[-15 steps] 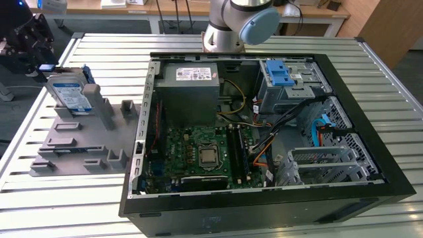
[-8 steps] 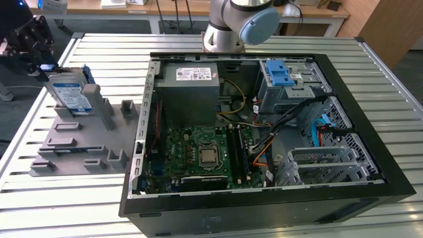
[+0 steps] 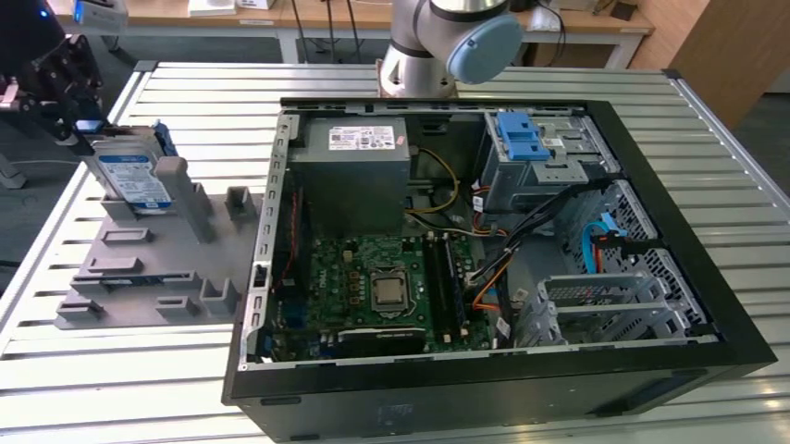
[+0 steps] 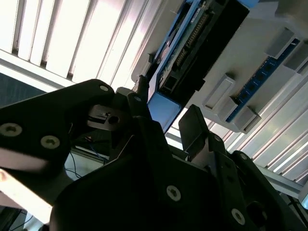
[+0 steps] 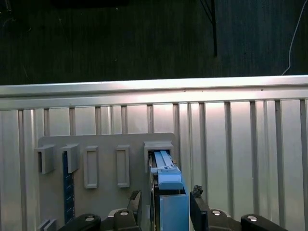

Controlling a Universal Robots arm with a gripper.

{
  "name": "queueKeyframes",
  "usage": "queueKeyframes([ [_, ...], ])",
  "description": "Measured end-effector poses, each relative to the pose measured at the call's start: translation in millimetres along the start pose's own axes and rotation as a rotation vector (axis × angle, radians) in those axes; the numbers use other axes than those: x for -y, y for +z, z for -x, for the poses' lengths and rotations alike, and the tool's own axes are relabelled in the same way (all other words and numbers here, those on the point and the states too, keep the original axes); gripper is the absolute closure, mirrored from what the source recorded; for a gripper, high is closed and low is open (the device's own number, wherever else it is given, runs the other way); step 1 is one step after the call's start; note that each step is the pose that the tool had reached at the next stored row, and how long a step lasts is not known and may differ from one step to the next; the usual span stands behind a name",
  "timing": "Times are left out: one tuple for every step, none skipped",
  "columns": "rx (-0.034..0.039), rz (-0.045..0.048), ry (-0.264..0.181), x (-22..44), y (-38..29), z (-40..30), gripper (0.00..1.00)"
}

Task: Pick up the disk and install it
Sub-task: 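Pick up the disk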

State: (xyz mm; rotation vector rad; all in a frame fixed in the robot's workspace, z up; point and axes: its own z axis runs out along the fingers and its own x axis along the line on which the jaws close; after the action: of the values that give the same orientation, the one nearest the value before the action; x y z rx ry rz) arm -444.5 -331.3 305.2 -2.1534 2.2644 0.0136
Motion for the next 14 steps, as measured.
queueKeyframes([
  [0.0, 0.0007, 0.0, 0.0, 0.9, 0.0, 0.45],
  [-0.0001, 0.0017, 0.0, -0.1, 1.8, 0.0, 0.52],
  [-0.0001, 0.002, 0.0, -0.1, 2.5, -0.1, 0.52],
  [-0.0001, 0.002, 0.0, -0.1, 3.2, -0.1, 0.52],
  [-0.0001, 0.002, 0.0, -0.1, 4.1, -0.1, 0.52],
  [-0.0001, 0.0021, 0.0, -0.1, 5.1, -0.1, 0.52],
  [0.0005, 0.0022, 0.0, -0.1, 6.0, -0.1, 0.52],
  [0.0012, 0.0022, 0.0, -0.1, 6.7, -0.1, 0.52],
  [0.0019, 0.0022, 0.0, -0.1, 7.1, -0.2, 0.52],
  [0.0018, 0.0024, 0.0, -0.1, 7.1, -0.2, 0.52],
  [0.0018, 0.0025, 0.0, -0.1, 7.1, -0.2, 0.52],
  [0.0019, 0.0024, 0.0, -0.1, 7.2, -0.2, 0.52],
  [0.002, 0.0022, 0.0, -0.1, 7.4, -0.2, 0.52],
  [0.002, 0.0023, 0.0, -0.1, 7.3, -0.2, 0.52],
])
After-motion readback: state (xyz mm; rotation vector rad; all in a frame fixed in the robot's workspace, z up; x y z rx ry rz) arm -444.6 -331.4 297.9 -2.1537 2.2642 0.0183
